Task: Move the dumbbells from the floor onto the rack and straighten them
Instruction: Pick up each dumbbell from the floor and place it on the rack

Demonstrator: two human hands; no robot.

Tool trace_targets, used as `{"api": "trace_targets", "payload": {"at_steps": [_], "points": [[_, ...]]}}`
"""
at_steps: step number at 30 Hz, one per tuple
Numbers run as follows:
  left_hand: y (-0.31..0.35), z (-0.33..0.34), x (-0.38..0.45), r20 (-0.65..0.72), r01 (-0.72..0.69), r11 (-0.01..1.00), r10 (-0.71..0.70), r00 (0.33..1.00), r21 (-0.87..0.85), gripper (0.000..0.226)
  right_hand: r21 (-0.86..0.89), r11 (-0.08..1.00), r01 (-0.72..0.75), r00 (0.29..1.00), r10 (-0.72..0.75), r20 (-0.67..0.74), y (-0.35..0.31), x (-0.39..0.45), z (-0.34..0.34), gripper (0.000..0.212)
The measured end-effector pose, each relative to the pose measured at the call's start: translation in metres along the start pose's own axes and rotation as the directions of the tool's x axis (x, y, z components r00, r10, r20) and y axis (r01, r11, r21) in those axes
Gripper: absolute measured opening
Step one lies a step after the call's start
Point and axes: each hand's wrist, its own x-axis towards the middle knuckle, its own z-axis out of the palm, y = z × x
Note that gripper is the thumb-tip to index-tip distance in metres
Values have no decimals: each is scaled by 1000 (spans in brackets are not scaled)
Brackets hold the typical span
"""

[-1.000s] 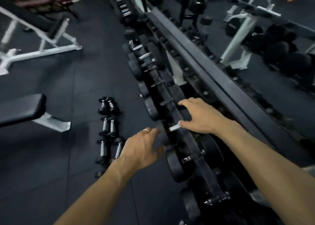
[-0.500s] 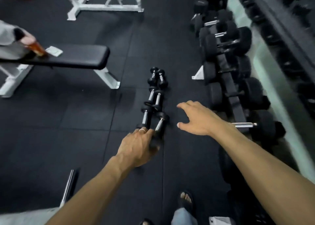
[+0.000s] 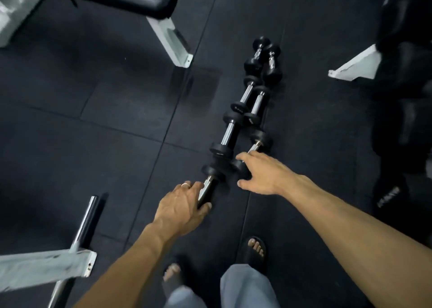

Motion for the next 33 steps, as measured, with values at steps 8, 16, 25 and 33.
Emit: {"api": "trace_targets", "payload": {"at_steps": [8, 16, 25, 33], "points": [[-110, 121, 124, 113, -24, 999, 19, 993, 39, 47, 26, 997, -76, 991, 73, 109, 15, 169, 125, 78], [-163, 240, 222, 191, -88, 990, 66, 979, 107, 49, 75, 985, -153, 983, 144, 114, 54, 276, 224, 79], [-183, 312, 253, 330, 89, 956, 9, 944, -281, 72, 289, 947, -139, 984, 165, -67, 74, 299, 296, 67], [-180, 319, 257, 352, 175, 943, -68, 934, -283, 78, 265, 961, -86, 970, 141, -199, 80, 304, 309, 52]]}}
